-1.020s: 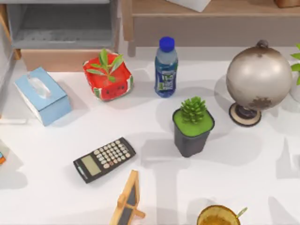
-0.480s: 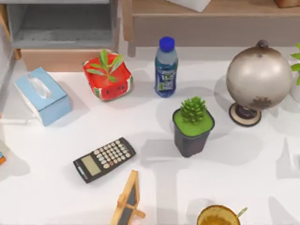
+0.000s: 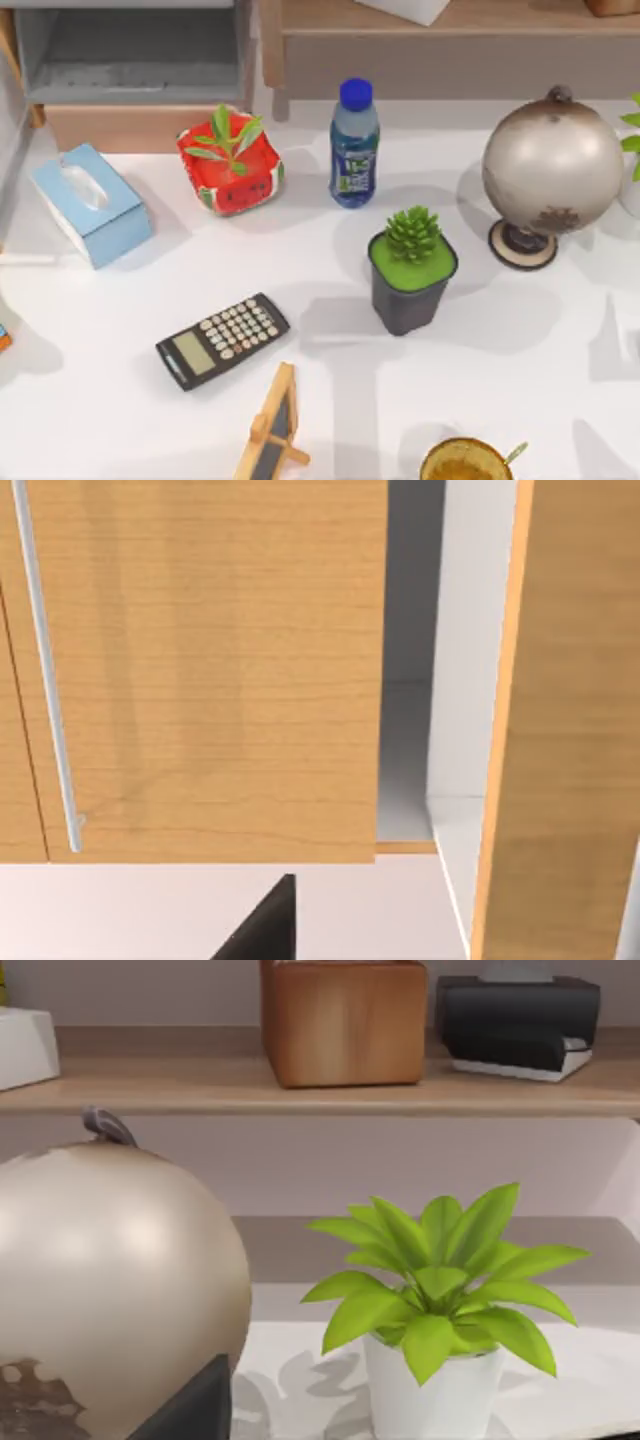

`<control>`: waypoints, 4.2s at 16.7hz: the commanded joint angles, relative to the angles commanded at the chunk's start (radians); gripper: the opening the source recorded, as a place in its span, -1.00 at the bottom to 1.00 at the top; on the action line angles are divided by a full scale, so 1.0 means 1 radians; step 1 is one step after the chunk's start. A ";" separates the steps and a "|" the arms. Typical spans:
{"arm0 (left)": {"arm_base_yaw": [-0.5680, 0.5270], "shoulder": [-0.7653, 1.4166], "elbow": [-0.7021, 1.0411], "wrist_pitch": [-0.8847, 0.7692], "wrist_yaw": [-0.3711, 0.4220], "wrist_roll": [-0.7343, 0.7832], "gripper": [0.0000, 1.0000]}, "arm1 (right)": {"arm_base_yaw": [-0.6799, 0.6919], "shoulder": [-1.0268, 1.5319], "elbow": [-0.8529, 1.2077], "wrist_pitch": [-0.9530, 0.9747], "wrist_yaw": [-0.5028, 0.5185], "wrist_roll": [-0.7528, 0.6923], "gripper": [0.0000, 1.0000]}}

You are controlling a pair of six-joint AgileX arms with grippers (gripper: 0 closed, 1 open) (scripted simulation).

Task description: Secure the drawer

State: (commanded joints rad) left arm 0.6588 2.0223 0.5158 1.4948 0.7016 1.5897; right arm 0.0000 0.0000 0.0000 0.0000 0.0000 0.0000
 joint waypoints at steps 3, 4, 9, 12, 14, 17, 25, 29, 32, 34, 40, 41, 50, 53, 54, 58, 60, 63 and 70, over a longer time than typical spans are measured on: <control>0.000 0.000 0.000 0.000 0.000 0.000 -0.21 | 0.000 0.000 0.000 0.000 0.000 0.000 1.00; 0.000 0.000 0.000 0.000 0.000 0.000 -0.36 | 0.000 0.000 0.000 0.000 0.000 0.000 1.00; 0.000 0.000 0.000 0.000 0.000 0.000 -1.00 | 0.000 0.000 0.000 0.000 0.000 0.000 1.00; 0.000 0.000 0.000 0.000 0.000 0.000 -1.00 | 0.000 0.000 0.000 0.000 0.000 0.000 1.00; 0.000 0.000 0.000 0.000 0.000 0.000 -1.00 | 0.000 0.000 0.000 0.000 0.000 0.000 1.00; 0.002 0.010 -0.001 -0.009 0.000 -0.003 -1.00 | 0.000 0.000 0.000 0.000 0.000 0.000 1.00; -0.099 0.087 0.182 -0.112 -0.100 -0.007 -1.00 | 0.000 0.000 0.000 0.000 0.000 0.000 1.00; -0.119 0.101 0.218 -0.133 -0.120 -0.009 -1.00 | 0.000 0.000 0.000 0.000 0.000 0.000 1.00; -0.115 0.102 0.215 -0.135 -0.119 -0.009 -1.00 | 0.000 0.000 0.000 0.000 0.000 0.000 1.00; -0.127 0.118 0.249 -0.153 -0.131 -0.008 -1.00 | 0.000 0.000 0.000 0.000 0.000 0.000 1.00; -0.194 0.200 0.434 -0.254 -0.196 -0.013 -1.00 | 0.000 0.000 0.000 0.000 0.000 0.000 1.00; -0.201 0.207 0.452 -0.264 -0.203 -0.014 -1.00 | 0.000 0.000 0.000 0.000 0.000 0.000 1.00; -0.225 0.261 0.559 -0.322 -0.227 -0.012 -1.00 | 0.000 0.000 0.000 0.000 0.000 0.000 1.00; -0.252 0.310 0.671 -0.380 -0.253 -0.015 -1.00 | 0.000 0.000 0.000 0.000 0.000 0.000 1.00; -0.259 0.323 0.703 -0.397 -0.261 -0.016 -1.00 | 0.000 0.000 0.000 0.000 0.000 0.000 1.00; -0.269 0.338 0.736 -0.419 -0.271 -0.019 -1.00 | 0.000 0.000 0.000 0.000 0.000 0.000 1.00; -0.269 0.338 0.736 -0.419 -0.271 -0.019 -1.00 | 0.000 0.000 0.000 0.000 0.000 0.000 1.00; -0.269 0.338 0.736 -0.419 -0.271 -0.019 -0.55 | 0.000 0.000 0.000 0.000 0.000 0.000 1.00; -0.269 0.338 0.736 -0.419 -0.271 -0.019 0.51 | 0.000 0.000 0.000 0.000 0.000 0.000 1.00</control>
State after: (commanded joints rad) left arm 0.3903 2.3606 1.2520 1.0762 0.4308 1.5709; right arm 0.0000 0.0000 0.0000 0.0000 0.0000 0.0000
